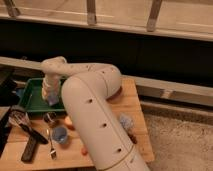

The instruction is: Wipe tray with sponge

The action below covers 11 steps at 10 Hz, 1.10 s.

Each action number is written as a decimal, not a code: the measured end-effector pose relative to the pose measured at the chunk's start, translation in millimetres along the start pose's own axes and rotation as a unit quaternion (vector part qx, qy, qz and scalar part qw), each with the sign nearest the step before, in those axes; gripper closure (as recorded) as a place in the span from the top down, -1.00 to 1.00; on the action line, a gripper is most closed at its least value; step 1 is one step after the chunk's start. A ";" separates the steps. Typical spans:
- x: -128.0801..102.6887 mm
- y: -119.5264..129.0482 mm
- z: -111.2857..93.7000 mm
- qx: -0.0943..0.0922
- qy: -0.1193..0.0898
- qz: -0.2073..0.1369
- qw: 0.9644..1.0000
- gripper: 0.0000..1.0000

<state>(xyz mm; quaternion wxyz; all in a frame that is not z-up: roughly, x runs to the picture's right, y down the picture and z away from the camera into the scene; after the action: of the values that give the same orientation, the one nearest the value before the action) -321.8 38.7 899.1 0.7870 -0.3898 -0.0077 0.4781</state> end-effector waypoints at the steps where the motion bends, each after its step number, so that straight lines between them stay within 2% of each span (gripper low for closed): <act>1: 12.3 -2.3 -1.0 0.000 0.007 0.009 1.000 -1.00; 3: 29.9 -10.3 -1.3 0.007 0.017 0.034 0.999 -1.00; 5: 22.8 -24.0 -4.9 0.014 0.009 0.044 0.999 -1.00; 7: -4.0 -43.6 -11.2 0.017 -0.016 0.041 0.999 -1.00; 9: -33.3 -33.7 -7.3 0.005 -0.036 0.022 0.999 -1.00; 10: -45.4 -22.6 -4.9 -0.009 -0.048 0.009 0.999 -1.00; 11: -49.1 -13.8 -3.6 -0.018 -0.053 -0.001 0.998 -1.00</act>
<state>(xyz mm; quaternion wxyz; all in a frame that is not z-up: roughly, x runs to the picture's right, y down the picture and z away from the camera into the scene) -336.8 -3.9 922.9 0.7789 -0.3777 -0.0582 0.4972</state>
